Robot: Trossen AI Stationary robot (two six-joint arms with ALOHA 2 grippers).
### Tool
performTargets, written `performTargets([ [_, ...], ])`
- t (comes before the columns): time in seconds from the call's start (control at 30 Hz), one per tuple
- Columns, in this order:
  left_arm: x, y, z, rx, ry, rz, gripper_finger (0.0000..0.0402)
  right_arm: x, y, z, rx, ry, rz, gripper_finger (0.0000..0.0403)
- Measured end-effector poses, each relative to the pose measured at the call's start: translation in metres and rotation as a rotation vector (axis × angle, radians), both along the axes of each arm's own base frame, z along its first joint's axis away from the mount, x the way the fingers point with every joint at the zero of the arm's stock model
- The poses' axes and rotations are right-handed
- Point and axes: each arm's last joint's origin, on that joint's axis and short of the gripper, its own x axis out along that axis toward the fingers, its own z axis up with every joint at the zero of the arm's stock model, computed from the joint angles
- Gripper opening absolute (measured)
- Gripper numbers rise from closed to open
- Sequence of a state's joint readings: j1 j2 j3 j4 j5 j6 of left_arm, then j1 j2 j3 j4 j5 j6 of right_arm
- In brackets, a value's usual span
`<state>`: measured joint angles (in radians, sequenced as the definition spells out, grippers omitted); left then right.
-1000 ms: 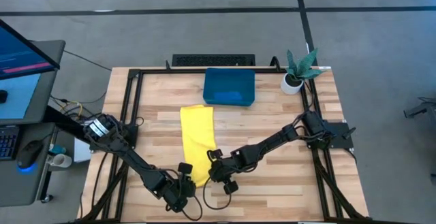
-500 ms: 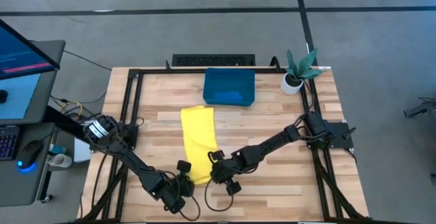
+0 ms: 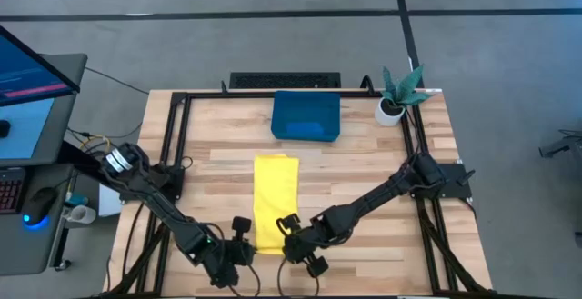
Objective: Roll microfiber towels into tight, uniform cylinder then place into a basket
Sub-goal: Roll the yellow microfiber cloth
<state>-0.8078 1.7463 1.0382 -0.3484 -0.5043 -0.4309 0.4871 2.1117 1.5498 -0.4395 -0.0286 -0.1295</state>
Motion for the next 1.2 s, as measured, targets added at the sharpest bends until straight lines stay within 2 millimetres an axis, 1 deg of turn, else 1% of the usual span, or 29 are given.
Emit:
performTargets([
  [0.1,-0.002,-0.007,0.011,-0.035,-0.024,-0.003,0.0000,-0.001,0.012,0.012,0.011,-0.005,0.013,0.0017],
  [0.27,-0.006,-0.019,0.026,-0.046,-0.011,-0.009,0.0000,-0.002,0.028,0.036,0.011,-0.033,-0.009,0.0009],
  [0.4,-0.010,-0.028,0.042,-0.014,-0.006,-0.027,0.0000,-0.005,0.037,0.048,-0.013,-0.057,-0.067,0.0018],
  [0.5,-0.011,-0.025,0.049,0.065,-0.018,-0.001,0.0000,-0.009,0.038,0.052,-0.055,-0.049,-0.110,0.0021],
  [0.67,-0.003,-0.005,0.047,0.208,-0.015,0.084,0.0000,-0.009,0.030,0.050,-0.127,-0.038,-0.202,0.0008],
  [0.83,0.014,0.024,0.046,0.331,0.024,0.151,0.0000,-0.012,0.006,0.045,-0.263,0.021,-0.410,0.0016],
  [0.93,0.021,0.042,0.044,0.378,0.096,0.168,0.0000,-0.011,-0.006,0.043,-0.314,0.029,-0.497,0.0014],
  [1.1,0.027,0.067,0.033,0.450,0.168,0.202,0.0000,-0.004,-0.027,0.032,-0.354,0.030,-0.577,0.0008],
  [1.2,0.033,0.082,0.024,0.462,0.191,0.216,0.0000,-0.001,-0.043,0.019,-0.365,0.054,-0.614,0.0015],
])
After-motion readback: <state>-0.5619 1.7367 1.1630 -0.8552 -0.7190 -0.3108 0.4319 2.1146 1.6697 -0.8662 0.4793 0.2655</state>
